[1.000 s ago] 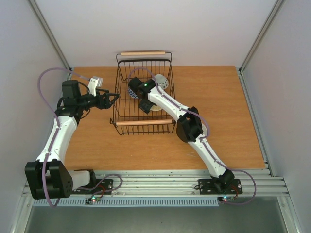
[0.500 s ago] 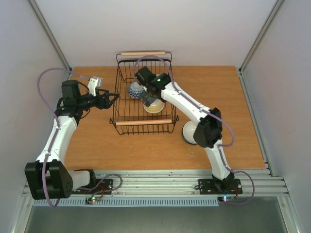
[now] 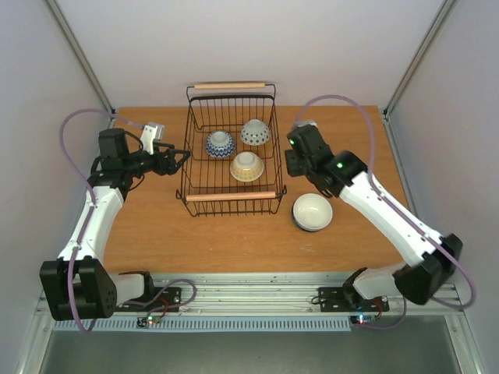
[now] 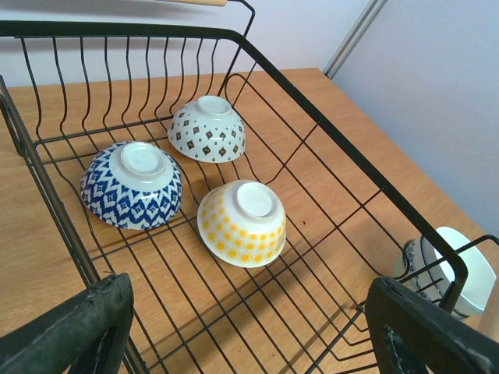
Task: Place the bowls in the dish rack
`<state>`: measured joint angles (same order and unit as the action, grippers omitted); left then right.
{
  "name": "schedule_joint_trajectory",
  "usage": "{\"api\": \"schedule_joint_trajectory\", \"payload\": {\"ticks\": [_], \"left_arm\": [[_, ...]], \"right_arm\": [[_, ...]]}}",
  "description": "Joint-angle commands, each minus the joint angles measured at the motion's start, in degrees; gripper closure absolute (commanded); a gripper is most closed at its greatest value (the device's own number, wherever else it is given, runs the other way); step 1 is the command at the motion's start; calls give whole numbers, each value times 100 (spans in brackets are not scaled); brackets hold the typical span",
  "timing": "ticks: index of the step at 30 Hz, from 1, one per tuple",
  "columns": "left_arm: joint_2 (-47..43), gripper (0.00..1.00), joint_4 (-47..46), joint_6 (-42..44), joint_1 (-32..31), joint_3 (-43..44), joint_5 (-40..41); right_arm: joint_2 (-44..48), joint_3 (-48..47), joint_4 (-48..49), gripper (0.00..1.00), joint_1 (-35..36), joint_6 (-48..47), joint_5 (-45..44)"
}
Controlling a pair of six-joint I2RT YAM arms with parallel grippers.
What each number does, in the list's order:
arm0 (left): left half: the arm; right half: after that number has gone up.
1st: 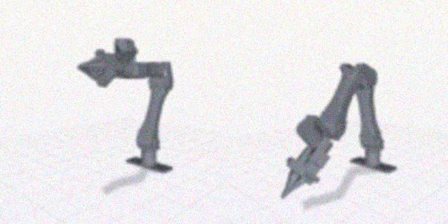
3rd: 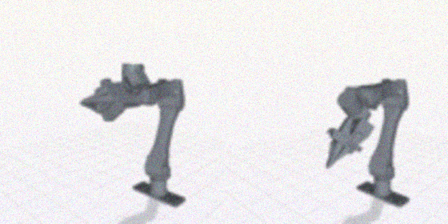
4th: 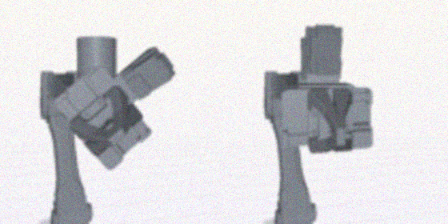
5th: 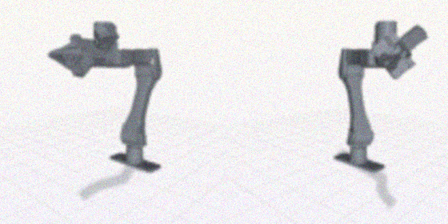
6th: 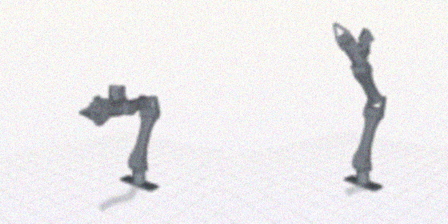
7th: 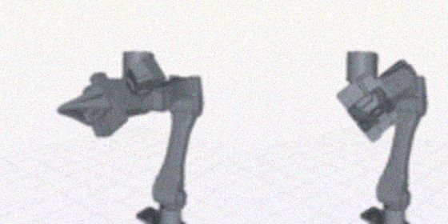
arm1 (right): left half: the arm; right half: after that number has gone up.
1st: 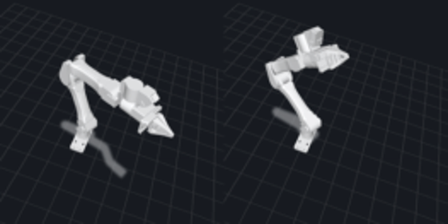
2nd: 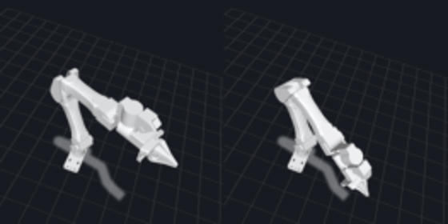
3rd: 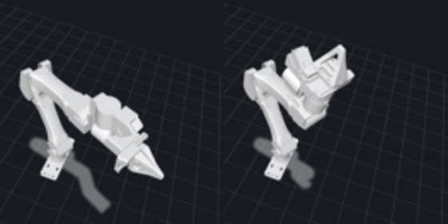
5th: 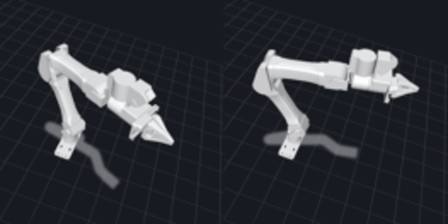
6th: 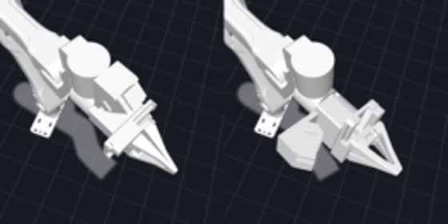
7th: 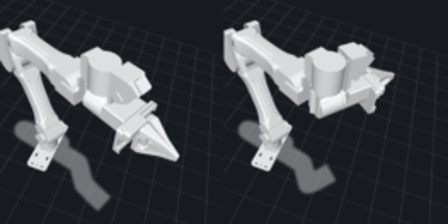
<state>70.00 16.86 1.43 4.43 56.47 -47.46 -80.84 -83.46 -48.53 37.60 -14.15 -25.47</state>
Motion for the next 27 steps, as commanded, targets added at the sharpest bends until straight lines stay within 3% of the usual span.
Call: {"api": "schedule_joint_trajectory", "payload": {"ticks": [1, 6, 11, 23, 27], "left_arm": [[-54, 18, -249, -55, 18, 54, -111], [-24, 18, -247, -55, 21, 57, -98], [5, 18, -249, -55, 22, 57, -130], [38, 18, -237, -55, 23, 58, -123], [53, 18, -240, -55, 21, 64, -118]], "right_arm": [[740, 946, -242, 39, -140, 1088, -318], [1407, 1838, -539, 49, -242, 1772, -135], [1627, 2590, -566, 51, -332, 2108, 21], [1702, 3686, -195, 53, -1026, 2164, 424], [1699, 3929, 15, 59, -1118, 2145, 606]]}}
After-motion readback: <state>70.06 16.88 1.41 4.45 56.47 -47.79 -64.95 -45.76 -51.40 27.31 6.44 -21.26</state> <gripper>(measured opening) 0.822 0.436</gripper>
